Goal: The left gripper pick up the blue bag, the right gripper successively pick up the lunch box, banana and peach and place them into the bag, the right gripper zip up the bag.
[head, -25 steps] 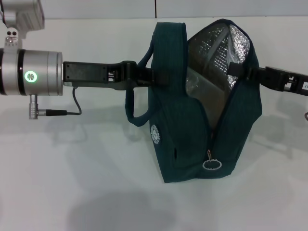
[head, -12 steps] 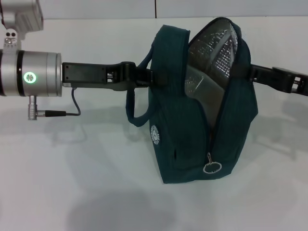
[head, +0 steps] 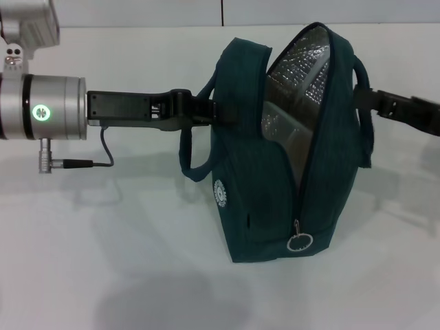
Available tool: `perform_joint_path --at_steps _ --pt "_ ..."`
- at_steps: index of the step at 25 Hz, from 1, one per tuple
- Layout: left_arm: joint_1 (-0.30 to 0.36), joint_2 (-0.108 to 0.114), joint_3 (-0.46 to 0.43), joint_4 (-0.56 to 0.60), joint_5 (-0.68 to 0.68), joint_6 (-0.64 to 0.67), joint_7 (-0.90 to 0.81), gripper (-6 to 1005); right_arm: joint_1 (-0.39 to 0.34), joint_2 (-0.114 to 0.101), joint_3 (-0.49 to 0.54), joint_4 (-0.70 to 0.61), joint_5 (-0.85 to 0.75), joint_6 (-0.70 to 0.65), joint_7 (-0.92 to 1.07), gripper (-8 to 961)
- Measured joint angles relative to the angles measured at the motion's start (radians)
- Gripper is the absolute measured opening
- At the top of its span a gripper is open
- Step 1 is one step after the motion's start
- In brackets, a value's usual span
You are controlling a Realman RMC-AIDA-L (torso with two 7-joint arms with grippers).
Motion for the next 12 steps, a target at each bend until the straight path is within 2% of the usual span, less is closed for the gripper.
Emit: perform_joint_path --at_steps 3,6,12 --pt "0.002 0.000 0.000 0.000 0.001 0.000 0.000 32 -0.014 -0.004 0.011 -0.004 0.000 -0.019 0.000 874" --pt "0.003 0.000 0.000 0.000 0.001 0.000 0.000 32 -0.033 -0.008 0.033 -0.008 0.002 -0.052 -0.010 874" --pt "0.007 0.001 0.000 0.000 0.003 0.001 0.000 32 -0.100 -0.003 0.134 0.004 0.001 -0.241 -0.144 874"
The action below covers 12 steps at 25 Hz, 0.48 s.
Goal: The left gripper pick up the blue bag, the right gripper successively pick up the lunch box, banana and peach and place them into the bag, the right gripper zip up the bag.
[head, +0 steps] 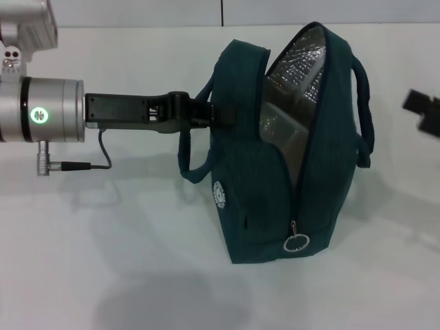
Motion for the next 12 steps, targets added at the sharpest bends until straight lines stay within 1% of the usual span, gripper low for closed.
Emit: perform_joint_path --at_steps 3,6,9,12 --pt "0.003 0.002 0.000 0.000 0.015 0.001 -0.004 31 -0.028 0.001 -0.013 0.003 -0.029 -0.059 -0.085 874" --pt "0.005 0.003 0.000 0.000 0.021 0.006 -0.007 31 -0.035 0.008 -0.050 0.020 -0.105 -0.094 -0.193 874" --pt "0.007 0.004 0.000 0.000 0.022 0.010 -0.008 31 -0.023 0.011 -0.105 0.082 -0.177 -0.092 -0.332 874" --pt "0.008 0.005 0.000 0.000 0.022 0.012 -0.009 31 -0.010 0.013 -0.140 0.144 -0.211 -0.059 -0.426 874"
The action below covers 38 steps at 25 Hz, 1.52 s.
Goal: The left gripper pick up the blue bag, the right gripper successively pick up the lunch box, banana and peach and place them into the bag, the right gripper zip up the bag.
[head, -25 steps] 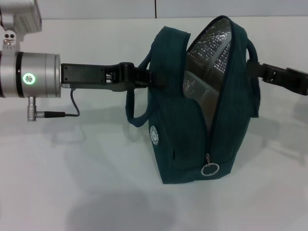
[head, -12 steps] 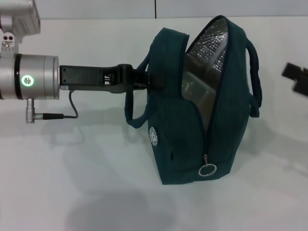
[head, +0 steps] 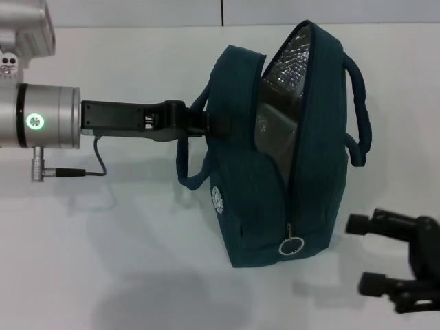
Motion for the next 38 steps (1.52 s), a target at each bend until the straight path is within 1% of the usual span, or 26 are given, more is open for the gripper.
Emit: perform_joint_path --at_steps 6,10,15,22,30,33,36,38 --pt "-0.001 -0.001 0.000 0.000 -0.002 -0.001 -0.001 31 0.016 0.004 -0.038 0.073 -0.009 0.164 -0.041 875" --pt "-0.003 -0.001 0.000 0.000 -0.007 -0.002 -0.001 31 0.038 0.006 -0.070 0.105 -0.008 0.220 -0.058 875" --pt "-0.004 -0.003 0.000 0.000 -0.007 -0.002 -0.001 31 0.064 0.011 -0.112 0.114 -0.002 0.255 -0.063 875" --pt "-0.007 -0.003 0.000 0.000 -0.008 -0.003 0.000 31 0.083 0.015 -0.129 0.116 -0.002 0.300 -0.064 875" --pt "-0.010 -0.003 0.000 0.000 -0.009 -0.003 0.000 31 0.150 0.020 -0.195 0.167 0.000 0.333 -0.065 875" --pt "-0.010 -0.003 0.000 0.000 -0.009 -0.003 0.000 32 0.153 0.021 -0.206 0.168 0.001 0.331 -0.066 874" --pt "-0.010 -0.002 0.000 0.000 -0.009 -0.003 0.000 32 0.141 0.020 -0.201 0.168 0.009 0.330 -0.066 873" --pt "-0.009 -0.002 0.000 0.000 -0.009 -0.003 0.000 32 0.121 0.018 -0.198 0.162 0.033 0.330 -0.067 873"
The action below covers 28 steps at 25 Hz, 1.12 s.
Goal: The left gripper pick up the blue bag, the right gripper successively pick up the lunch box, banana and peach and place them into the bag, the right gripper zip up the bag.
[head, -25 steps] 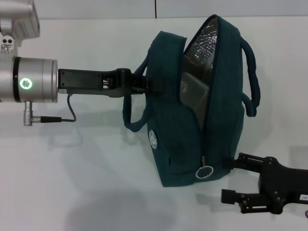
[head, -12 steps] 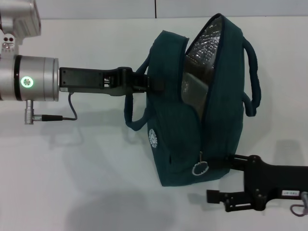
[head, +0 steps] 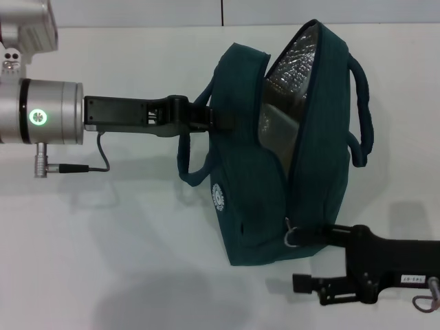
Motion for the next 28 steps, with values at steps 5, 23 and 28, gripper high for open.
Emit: perform_joint_path --at_steps 5,23,28 --pt "0.002 0.001 -0.004 0.000 0.000 0.000 0.001 32 -0.033 -0.002 0.000 -0.005 0.042 -0.001 -0.024 872" --pt "-0.001 0.004 -0.006 0.001 -0.001 0.000 0.004 32 -0.057 -0.001 -0.010 0.001 0.089 -0.010 -0.091 869" --pt "-0.001 0.004 -0.007 0.000 -0.002 0.000 0.005 31 -0.054 0.000 -0.010 -0.001 0.092 -0.020 -0.102 869"
